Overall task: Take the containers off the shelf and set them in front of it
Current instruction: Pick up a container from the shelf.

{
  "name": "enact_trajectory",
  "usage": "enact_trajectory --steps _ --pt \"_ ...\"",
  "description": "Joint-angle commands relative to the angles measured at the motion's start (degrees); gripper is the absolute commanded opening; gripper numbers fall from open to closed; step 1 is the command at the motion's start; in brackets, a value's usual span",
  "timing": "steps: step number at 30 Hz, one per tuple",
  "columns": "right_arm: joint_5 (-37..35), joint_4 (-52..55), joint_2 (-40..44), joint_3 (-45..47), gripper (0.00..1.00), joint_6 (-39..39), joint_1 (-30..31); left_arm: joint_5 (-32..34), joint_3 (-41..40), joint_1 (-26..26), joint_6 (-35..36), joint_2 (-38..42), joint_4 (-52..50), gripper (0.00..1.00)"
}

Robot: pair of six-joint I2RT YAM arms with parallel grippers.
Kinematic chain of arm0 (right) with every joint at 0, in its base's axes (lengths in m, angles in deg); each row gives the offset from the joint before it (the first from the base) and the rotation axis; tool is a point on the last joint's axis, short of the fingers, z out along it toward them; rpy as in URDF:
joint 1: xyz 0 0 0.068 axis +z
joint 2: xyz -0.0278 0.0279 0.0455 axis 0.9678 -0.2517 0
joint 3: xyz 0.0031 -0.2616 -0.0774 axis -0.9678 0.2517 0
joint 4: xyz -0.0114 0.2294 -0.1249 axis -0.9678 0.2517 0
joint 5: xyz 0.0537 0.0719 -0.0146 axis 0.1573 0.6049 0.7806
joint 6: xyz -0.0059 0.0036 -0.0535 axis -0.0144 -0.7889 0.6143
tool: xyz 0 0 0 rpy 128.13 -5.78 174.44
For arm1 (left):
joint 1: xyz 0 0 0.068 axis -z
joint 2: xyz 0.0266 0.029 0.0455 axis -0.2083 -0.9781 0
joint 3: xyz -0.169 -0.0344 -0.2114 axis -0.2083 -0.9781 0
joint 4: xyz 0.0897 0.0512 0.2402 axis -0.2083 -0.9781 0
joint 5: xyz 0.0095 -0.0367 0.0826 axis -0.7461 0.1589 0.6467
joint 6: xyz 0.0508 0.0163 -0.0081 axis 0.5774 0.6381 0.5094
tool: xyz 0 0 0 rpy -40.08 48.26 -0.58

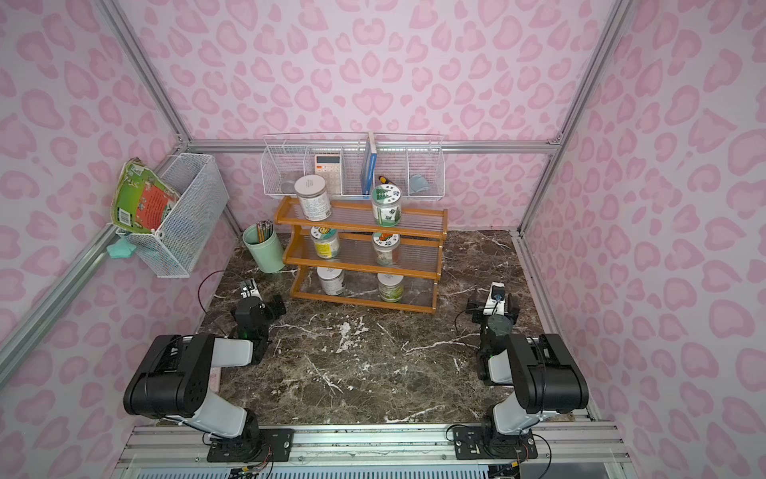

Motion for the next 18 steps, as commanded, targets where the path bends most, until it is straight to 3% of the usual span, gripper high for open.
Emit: enact_trajectory --steps 1,16,18 --pt "0.33 -0.22 0.16 -0.20 0.99 -0.37 0.03 -3.62 1.30 -1.49 -0.44 0.25 -1.59 0.99" --pt "0.80 0.12 0.16 -0.38 0.99 -0.35 -0.11 -3.87 1.53 -1.52 -0.63 0.57 -2.54 0.99" --pt "1.35 0.72 0.98 -0.83 0.99 0.68 0.31 -3.90 1.25 -1.49 -0.55 0.85 -2.23 0.95"
